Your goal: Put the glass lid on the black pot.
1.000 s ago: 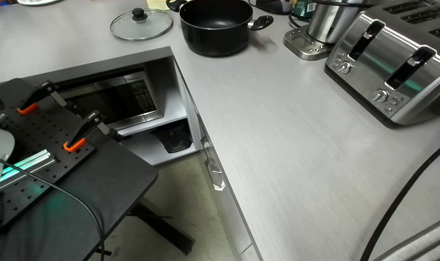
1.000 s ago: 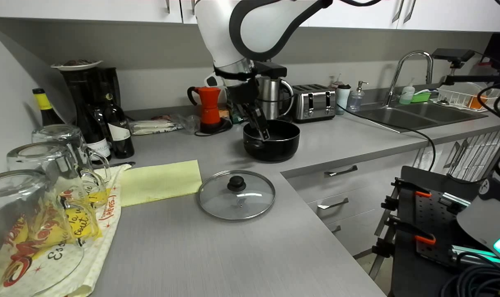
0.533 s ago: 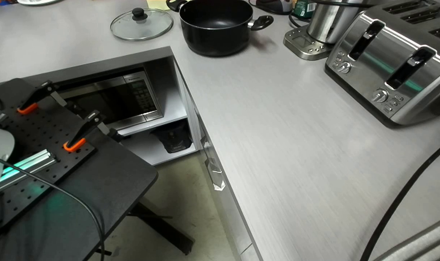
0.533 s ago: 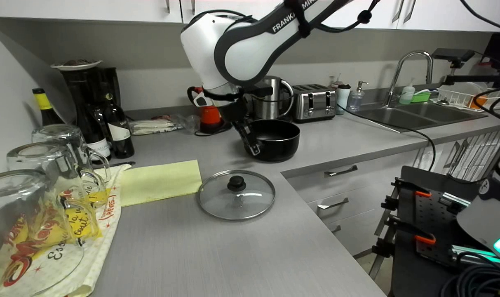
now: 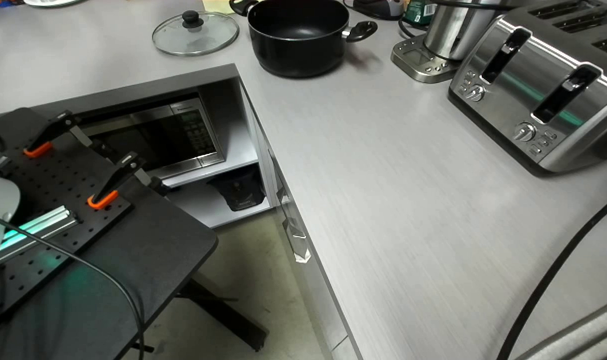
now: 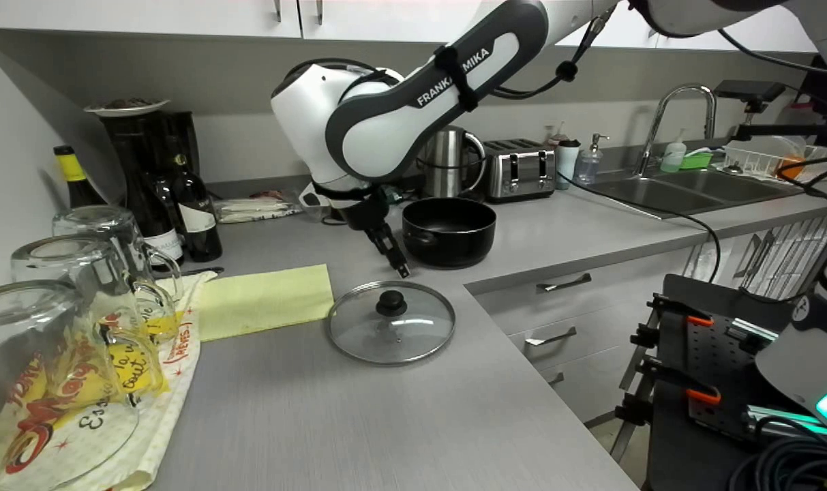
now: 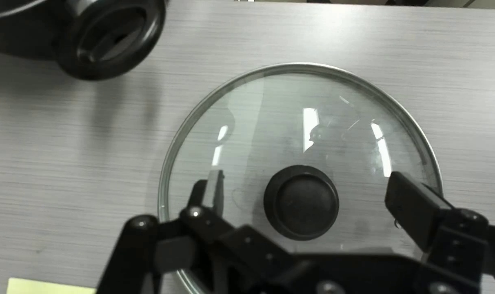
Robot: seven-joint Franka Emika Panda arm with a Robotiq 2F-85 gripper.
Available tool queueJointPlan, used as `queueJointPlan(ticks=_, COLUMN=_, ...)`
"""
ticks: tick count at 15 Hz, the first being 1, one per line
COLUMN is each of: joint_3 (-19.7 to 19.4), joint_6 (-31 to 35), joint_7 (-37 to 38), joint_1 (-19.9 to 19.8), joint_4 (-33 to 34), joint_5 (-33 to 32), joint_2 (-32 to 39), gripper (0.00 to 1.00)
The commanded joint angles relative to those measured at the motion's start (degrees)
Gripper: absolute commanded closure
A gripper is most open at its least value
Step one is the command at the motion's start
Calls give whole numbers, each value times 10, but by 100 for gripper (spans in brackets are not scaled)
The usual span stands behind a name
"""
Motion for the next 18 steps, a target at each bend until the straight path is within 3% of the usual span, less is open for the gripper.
queueJointPlan(ticks=1, joint_3=-9, joint_6=-38, joint_7=-6, joint_1=25, joint_4=78, joint_5=-13, joint_2=52, gripper=0)
queueJointPlan(ticks=12, joint_3=-31, joint_6=-77, joint_7=-11, joint_1=42, joint_4=178, joint_5=-12, joint_2=146, gripper=0)
queueJointPlan(ticks=18, joint_3=-36, joint_6=-87, joint_7=-13, joint_1=50, joint_4=196, joint_5=-14, joint_2=164, gripper=0)
